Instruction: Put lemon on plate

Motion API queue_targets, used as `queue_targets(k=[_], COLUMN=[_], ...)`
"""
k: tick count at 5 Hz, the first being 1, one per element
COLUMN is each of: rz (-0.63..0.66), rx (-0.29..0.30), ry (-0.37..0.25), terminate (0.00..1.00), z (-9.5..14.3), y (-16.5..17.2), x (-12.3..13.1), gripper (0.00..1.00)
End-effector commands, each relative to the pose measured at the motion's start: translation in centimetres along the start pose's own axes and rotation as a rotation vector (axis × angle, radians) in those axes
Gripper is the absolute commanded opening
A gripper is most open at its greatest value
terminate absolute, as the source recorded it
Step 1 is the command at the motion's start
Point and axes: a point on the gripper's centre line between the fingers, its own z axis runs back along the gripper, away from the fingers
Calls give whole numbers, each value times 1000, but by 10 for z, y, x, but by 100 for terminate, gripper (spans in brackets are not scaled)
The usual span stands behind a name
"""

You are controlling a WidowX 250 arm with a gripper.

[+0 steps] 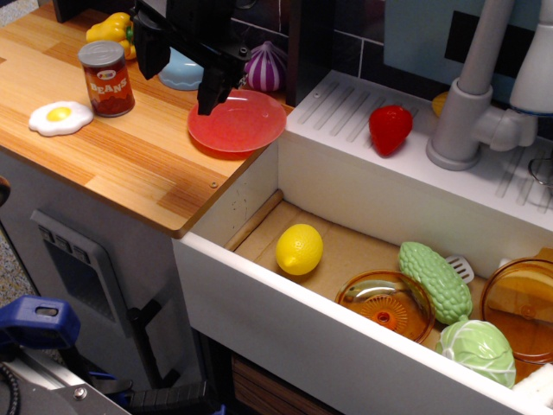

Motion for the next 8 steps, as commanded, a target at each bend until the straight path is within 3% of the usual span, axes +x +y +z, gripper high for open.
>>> queue_targets(k=[1, 2, 3, 4, 5, 6, 7, 8], rz=[0, -1, 9, 24, 27, 56, 71, 83], rx=[0, -2, -53, -60, -55, -98, -104, -97], ry=[0, 2, 2, -2, 2, -21, -46, -30], terminate=[0, 0, 0, 0, 0, 0, 0, 0], z=[0, -8, -21, -34, -47, -63, -81, -95], y=[0, -50, -95, -129, -143, -147, -152, -149], x=[0, 20, 33, 36, 35, 40, 40, 51], gripper=[100, 100, 100, 100, 100, 100, 100, 100])
